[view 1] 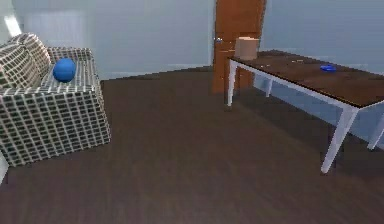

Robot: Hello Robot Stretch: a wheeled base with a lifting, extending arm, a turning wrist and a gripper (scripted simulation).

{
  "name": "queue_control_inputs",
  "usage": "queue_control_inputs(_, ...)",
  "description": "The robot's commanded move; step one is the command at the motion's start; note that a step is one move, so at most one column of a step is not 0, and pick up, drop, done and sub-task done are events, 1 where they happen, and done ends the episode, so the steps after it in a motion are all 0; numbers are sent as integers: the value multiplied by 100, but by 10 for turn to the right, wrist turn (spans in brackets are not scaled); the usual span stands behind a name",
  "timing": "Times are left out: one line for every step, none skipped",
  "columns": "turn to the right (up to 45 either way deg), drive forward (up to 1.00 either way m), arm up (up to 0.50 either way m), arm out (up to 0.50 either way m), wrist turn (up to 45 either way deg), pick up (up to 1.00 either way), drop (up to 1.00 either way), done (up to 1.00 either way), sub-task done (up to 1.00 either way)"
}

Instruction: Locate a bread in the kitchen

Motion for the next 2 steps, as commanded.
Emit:
queue_control_inputs(0, 100, 0, 0, 0, 0, 0, 0, 0)
queue_control_inputs(0, 100, 0, 0, 0, 0, 0, 0, 0)
